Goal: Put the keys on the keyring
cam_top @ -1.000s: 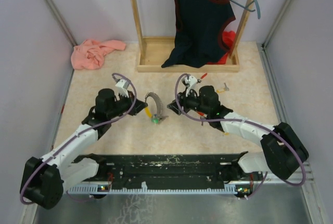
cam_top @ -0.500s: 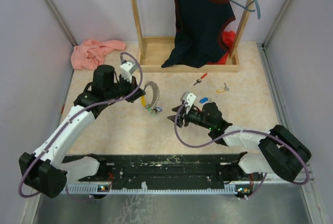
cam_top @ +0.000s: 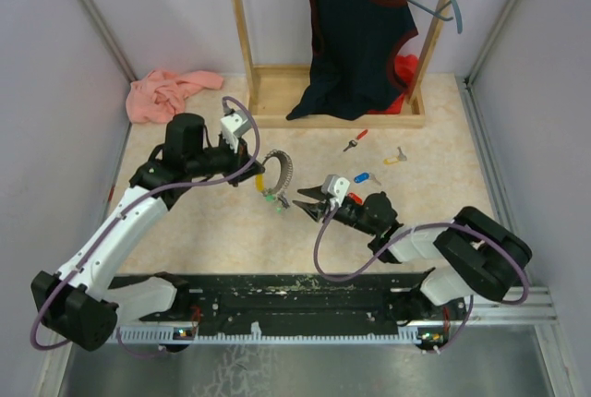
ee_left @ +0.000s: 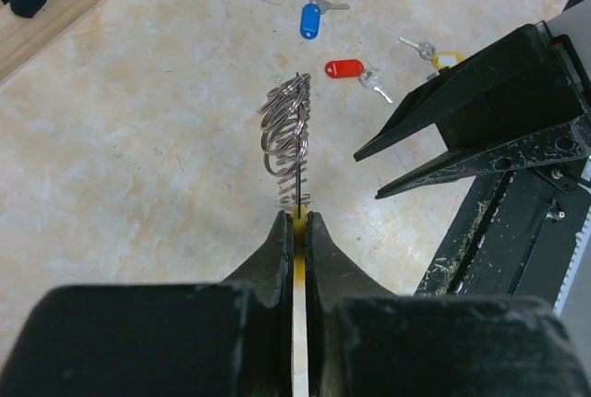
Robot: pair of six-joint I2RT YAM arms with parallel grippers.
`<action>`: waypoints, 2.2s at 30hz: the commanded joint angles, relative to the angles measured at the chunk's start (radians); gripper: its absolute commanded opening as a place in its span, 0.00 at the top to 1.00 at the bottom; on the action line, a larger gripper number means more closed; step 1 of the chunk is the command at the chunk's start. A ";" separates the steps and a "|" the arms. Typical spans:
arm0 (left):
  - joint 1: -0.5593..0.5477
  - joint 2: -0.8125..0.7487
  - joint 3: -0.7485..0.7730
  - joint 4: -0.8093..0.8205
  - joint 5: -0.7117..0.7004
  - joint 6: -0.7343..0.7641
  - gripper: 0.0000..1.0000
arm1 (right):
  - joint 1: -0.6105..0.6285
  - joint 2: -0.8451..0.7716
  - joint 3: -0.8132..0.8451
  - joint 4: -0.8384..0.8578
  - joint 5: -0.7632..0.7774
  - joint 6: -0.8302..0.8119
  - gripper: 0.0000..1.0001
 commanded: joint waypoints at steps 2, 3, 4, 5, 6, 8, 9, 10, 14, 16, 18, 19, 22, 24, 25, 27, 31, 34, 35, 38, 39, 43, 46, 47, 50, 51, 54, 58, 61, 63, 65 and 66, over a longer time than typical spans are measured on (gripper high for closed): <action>-0.011 -0.026 0.008 0.068 0.077 0.009 0.99 | 0.021 0.061 -0.010 0.232 -0.030 -0.038 0.70; -0.013 -0.026 0.009 0.068 0.081 0.010 0.99 | 0.024 0.072 -0.010 0.244 -0.031 -0.041 0.71; -0.015 -0.025 0.010 0.068 0.084 0.007 0.99 | 0.027 0.083 -0.010 0.253 -0.028 -0.042 0.73; -0.016 -0.024 0.011 0.070 0.088 0.006 0.99 | 0.029 0.094 -0.010 0.264 -0.021 -0.043 0.74; -0.018 -0.024 0.011 0.071 0.089 0.004 0.99 | 0.032 0.106 -0.011 0.278 -0.011 -0.045 0.75; -0.021 -0.025 0.011 0.072 0.098 0.003 0.99 | 0.039 0.132 -0.019 0.321 0.023 -0.053 0.76; -0.023 -0.026 0.011 0.072 0.102 0.004 0.99 | 0.040 0.143 -0.022 0.341 0.034 -0.056 0.76; -0.024 -0.027 0.011 0.074 0.106 0.004 0.99 | 0.040 0.155 -0.025 0.357 0.046 -0.058 0.76; -0.028 -0.032 0.007 0.082 0.115 0.003 0.99 | 0.045 0.184 -0.022 0.373 0.061 -0.058 0.79; -0.029 -0.030 0.005 0.085 0.116 0.003 0.99 | 0.048 0.190 -0.019 0.369 0.066 -0.058 0.80; -0.031 -0.029 0.004 0.086 0.121 0.003 0.99 | 0.051 0.199 -0.019 0.373 0.075 -0.059 0.80; -0.032 -0.028 0.004 0.088 0.123 0.003 0.99 | 0.052 0.203 -0.019 0.378 0.077 -0.059 0.80; -0.034 -0.027 0.002 0.091 0.126 0.003 0.99 | 0.051 0.213 -0.017 0.374 0.080 -0.062 0.80; -0.035 -0.027 0.003 0.091 0.129 0.002 0.99 | 0.053 0.223 -0.016 0.378 0.084 -0.065 0.81; -0.036 -0.027 0.003 0.091 0.130 0.002 0.99 | 0.053 0.228 -0.016 0.384 0.091 -0.065 0.81; -0.037 -0.029 0.003 0.093 0.132 0.003 0.99 | 0.054 0.237 -0.018 0.401 0.100 -0.066 0.82; -0.041 -0.029 0.001 0.096 0.141 0.001 0.99 | 0.055 0.247 -0.018 0.420 0.105 -0.062 0.85; -0.045 -0.027 -0.002 0.102 0.147 -0.002 0.99 | 0.056 0.247 -0.019 0.430 0.119 -0.063 0.86; -0.045 -0.027 -0.003 0.102 0.145 0.000 0.99 | 0.056 0.247 -0.019 0.435 0.123 -0.063 0.86; -0.046 -0.027 -0.002 0.102 0.144 0.001 0.99 | 0.057 0.247 -0.024 0.442 0.130 -0.065 0.87; -0.046 -0.027 -0.003 0.102 0.143 0.000 0.99 | 0.056 0.247 -0.024 0.445 0.132 -0.065 0.87; -0.049 -0.027 -0.001 0.102 0.142 0.001 0.99 | 0.057 0.247 -0.024 0.451 0.127 -0.065 0.87; -0.052 -0.027 -0.001 0.102 0.141 -0.002 0.99 | 0.060 0.247 -0.022 0.448 0.122 -0.065 0.87; -0.052 -0.027 -0.001 0.103 0.139 -0.002 0.99 | 0.060 0.247 -0.021 0.448 0.122 -0.065 0.87; -0.054 -0.027 -0.001 0.109 0.136 -0.008 0.99 | 0.061 0.247 -0.021 0.446 0.122 -0.065 0.89; -0.055 -0.027 -0.001 0.111 0.132 -0.010 0.99 | 0.061 0.247 -0.022 0.446 0.121 -0.065 0.90; -0.058 -0.027 -0.001 0.114 0.119 -0.018 0.99 | 0.060 0.247 -0.025 0.445 0.122 -0.065 0.96; -0.057 -0.029 -0.002 0.117 0.078 -0.045 0.99 | 0.060 0.247 -0.033 0.442 0.126 -0.066 1.00; -0.058 -0.035 -0.016 0.126 0.041 -0.073 0.99 | 0.060 0.231 -0.044 0.440 0.133 -0.066 1.00; -0.058 -0.045 -0.032 0.137 0.009 -0.102 0.99 | 0.060 0.216 -0.053 0.432 0.139 -0.066 1.00; -0.057 -0.055 -0.055 0.153 -0.028 -0.139 0.99 | 0.061 0.197 -0.060 0.412 0.146 -0.066 1.00; -0.057 -0.063 -0.071 0.164 -0.043 -0.162 0.99 | 0.061 0.187 -0.063 0.404 0.151 -0.067 1.00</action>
